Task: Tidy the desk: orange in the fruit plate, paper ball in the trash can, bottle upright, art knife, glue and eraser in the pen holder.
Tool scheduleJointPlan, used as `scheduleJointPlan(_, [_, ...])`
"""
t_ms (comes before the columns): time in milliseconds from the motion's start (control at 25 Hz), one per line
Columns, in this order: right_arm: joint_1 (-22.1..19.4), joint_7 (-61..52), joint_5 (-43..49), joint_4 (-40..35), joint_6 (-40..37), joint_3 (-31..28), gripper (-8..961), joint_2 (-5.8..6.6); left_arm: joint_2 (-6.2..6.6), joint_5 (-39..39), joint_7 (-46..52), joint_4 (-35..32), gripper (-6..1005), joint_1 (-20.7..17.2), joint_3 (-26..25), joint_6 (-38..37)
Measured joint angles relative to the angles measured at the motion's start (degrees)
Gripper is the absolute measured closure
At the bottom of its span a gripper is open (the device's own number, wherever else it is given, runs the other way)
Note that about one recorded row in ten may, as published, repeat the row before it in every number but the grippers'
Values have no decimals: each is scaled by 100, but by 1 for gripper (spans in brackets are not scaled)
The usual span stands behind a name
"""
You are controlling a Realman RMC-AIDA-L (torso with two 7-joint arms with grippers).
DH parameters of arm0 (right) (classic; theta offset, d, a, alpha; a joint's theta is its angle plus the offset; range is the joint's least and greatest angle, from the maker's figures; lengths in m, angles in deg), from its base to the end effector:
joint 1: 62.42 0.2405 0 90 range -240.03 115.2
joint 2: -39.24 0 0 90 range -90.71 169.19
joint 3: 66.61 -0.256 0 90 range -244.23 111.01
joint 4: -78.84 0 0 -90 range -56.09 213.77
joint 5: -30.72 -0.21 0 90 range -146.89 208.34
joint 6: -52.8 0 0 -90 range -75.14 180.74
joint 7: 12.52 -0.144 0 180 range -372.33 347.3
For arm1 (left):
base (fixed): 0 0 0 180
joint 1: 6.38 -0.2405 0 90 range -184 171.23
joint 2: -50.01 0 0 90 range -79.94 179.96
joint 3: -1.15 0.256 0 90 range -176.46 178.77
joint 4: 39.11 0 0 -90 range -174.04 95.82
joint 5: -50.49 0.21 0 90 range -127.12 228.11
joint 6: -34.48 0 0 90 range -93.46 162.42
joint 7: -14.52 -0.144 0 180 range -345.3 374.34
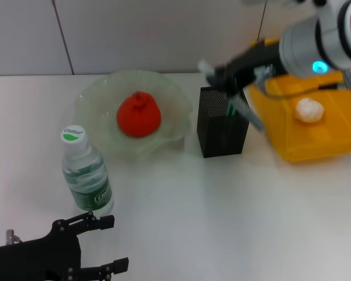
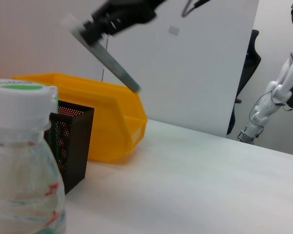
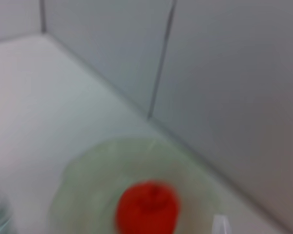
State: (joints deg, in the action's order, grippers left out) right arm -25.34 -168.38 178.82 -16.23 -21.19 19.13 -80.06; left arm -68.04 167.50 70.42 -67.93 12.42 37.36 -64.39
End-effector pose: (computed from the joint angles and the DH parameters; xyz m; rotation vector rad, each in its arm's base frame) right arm 0.0641 0.3792 0.0219 -2.4527 0.5175 -0.0101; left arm -0.3168 0.2371 -0.0138 -2.7679 -0.4661 -0.7890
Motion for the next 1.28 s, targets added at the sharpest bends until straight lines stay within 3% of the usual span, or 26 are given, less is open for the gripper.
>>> scheduleJointPlan(80, [-158, 170, 15, 159, 746, 11, 815, -5, -4, 0, 0, 4, 135, 0, 0, -1])
scheduleJointPlan(240, [-248, 455, 23, 541, 1503, 56, 815, -6, -7, 2, 37, 17, 135, 4, 0, -1])
scheduleJointPlan(480, [-144, 764, 14, 1645, 2690, 115, 816, -6, -12, -33, 51, 41, 135, 1, 0, -1])
scheduleJointPlan(800, [-65, 819, -37, 2042, 3297, 392, 818, -14, -17, -41, 67, 46, 135, 34, -6, 57])
scheduleJointPlan(1040, [51, 820, -116, 2129, 3341, 451, 819, -16, -18, -44, 70, 60, 135, 44, -9, 84])
scheduleJointPlan(1280, [333, 819, -359, 2712, 3441, 629, 820, -25, -24, -47, 71, 61, 135, 38, -9, 87])
